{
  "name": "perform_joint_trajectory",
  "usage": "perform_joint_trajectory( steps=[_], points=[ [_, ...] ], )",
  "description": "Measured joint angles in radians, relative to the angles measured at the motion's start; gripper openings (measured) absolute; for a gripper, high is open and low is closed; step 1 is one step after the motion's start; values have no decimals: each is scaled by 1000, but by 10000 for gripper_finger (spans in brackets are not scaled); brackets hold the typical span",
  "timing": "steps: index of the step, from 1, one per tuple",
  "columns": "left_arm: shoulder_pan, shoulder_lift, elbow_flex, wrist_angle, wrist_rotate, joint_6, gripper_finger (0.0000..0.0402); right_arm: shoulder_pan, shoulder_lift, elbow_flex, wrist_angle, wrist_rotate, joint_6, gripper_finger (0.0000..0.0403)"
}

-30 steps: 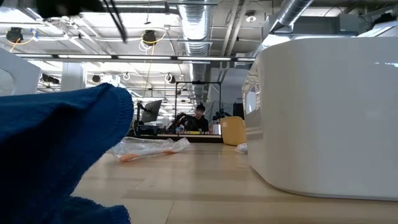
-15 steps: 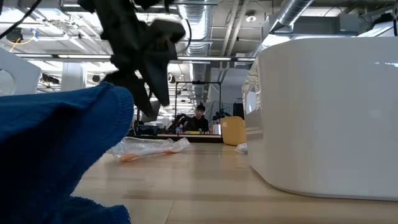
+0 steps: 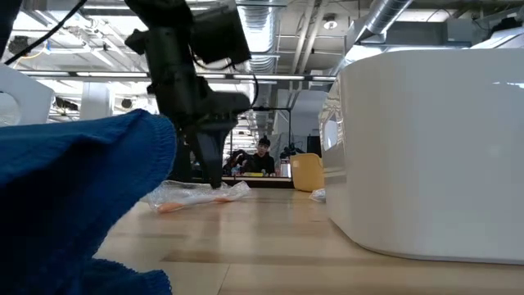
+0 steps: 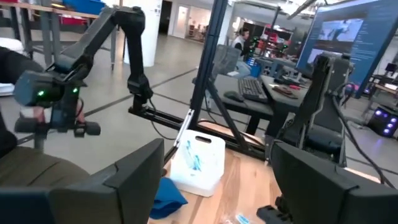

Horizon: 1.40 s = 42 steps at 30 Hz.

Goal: Pick & Place Toothbrushes
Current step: Put the blue toothbrush into the left white bin

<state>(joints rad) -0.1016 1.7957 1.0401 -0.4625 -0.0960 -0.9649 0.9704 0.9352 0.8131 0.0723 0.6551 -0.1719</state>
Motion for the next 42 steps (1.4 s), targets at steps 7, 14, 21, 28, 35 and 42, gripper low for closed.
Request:
perform_joint_trajectory(
  steps=[7, 14, 21, 28, 35, 42],
  points=[
    [12, 58, 5, -8, -13, 0, 240, -14, 3, 0, 14, -1, -3, 286],
    [25, 70, 5, -50, -37, -11, 157, -13, 2, 0, 14, -1, -11, 286],
    [31, 69, 3, -77, -47, 8, 18, -12, 2, 0, 14, -1, -11, 286],
    [2, -69, -9, -147, -84, 135, 7, -12, 3, 0, 14, -1, -19, 286],
    [-123, -343, -3, -159, -108, 294, 7, -13, 2, 0, 14, -1, -22, 286],
    [-342, -536, 0, -95, -96, 169, 7, -19, 2, 0, 15, -1, -22, 286]
  ],
)
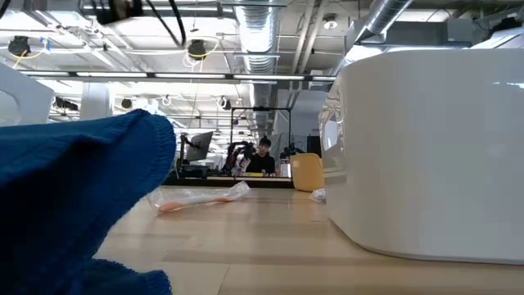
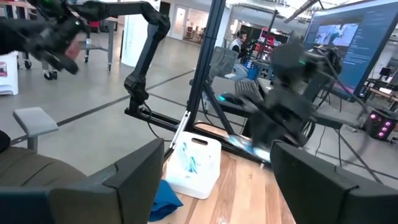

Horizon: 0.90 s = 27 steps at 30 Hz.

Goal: Pick & Place Toothbrushes
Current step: Put the blue toothbrush into the left white bin

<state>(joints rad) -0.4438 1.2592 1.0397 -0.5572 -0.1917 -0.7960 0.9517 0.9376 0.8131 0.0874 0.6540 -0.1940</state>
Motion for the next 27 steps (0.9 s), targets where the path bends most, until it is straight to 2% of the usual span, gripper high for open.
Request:
perform_joint_trajectory(
  steps=[5, 10, 19, 27],
  points=[
    [-216, 3, 0, 72, 8, 26, 9, -14, 0, 0, 1, 0, 0, 286],
    [-348, 109, 0, 83, 3, -51, 12, -28, 0, 0, 2, 0, 0, 286],
    [-384, 279, 57, 42, 15, -75, 7, -56, 0, 0, 2, 0, 0, 286],
    [-385, 320, 95, -186, 93, -74, 7, -79, 0, 0, -10, 0, 1, 286]
  ],
)
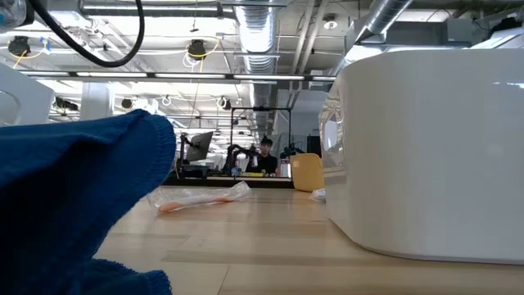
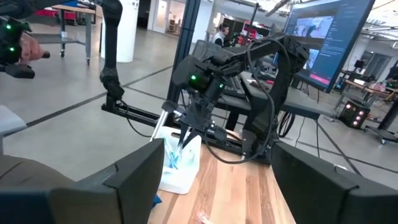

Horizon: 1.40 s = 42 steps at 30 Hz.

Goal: Pick & Place Toothbrushes
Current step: Put the blue toothbrush into the left white bin

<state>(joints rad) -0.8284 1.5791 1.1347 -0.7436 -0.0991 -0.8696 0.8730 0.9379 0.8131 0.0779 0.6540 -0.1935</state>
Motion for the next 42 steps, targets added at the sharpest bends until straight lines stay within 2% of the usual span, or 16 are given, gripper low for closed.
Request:
perform_joint_trajectory(
  steps=[13, 34, 42],
  points=[
    [0, 9, -2, 10, -3, 27, 10, 0, 0, 0, -11, -1, 3, 286],
    [0, 193, -2, 25, 70, 35, 15, 0, 0, 0, -12, -1, 3, 286],
    [0, 199, -3, 25, 69, 13, 49, 0, 0, 0, -12, -1, 3, 286]
  ],
)
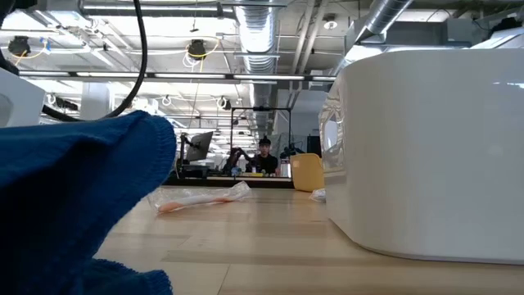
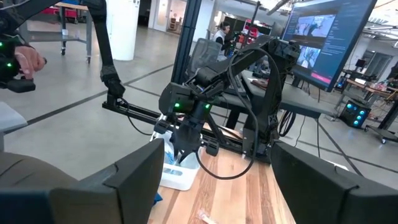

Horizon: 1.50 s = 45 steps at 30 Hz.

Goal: Pick & Place Toothbrushes
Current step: Put the blue toothbrush into the left white bin

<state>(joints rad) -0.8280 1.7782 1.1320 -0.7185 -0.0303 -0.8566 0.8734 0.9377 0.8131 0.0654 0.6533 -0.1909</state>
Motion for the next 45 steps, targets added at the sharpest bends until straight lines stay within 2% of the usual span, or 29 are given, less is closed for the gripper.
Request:
perform_joint_trajectory(
  steps=[11, 20, 22, 24, 29, 33, 38, 45],
  points=[
    [11, -20, -1, 0, -3, -249, 107, 0, 0, 0, 0, 0, 0, 286],
    [16, -173, -1, 1, -20, -319, 147, 0, 0, 0, 0, 0, -1, 286],
    [16, -213, -1, 6, -49, -333, 152, 0, 0, 0, 0, 0, -2, 286],
    [16, -256, -1, 22, -126, -326, 155, 0, 0, 0, 0, 0, -2, 286],
    [33, -338, -1, 101, -394, -188, 155, 0, 0, 0, 0, 0, -2, 286],
    [103, -368, 0, 185, -515, -60, 152, 0, 0, 0, 0, 0, -2, 286],
    [238, -342, 0, 315, -537, 123, 152, 0, 0, 0, 0, 0, -2, 286],
    [428, -227, 0, 552, -464, 341, 154, 0, 0, 0, -6, 0, 0, 286]
  ],
)
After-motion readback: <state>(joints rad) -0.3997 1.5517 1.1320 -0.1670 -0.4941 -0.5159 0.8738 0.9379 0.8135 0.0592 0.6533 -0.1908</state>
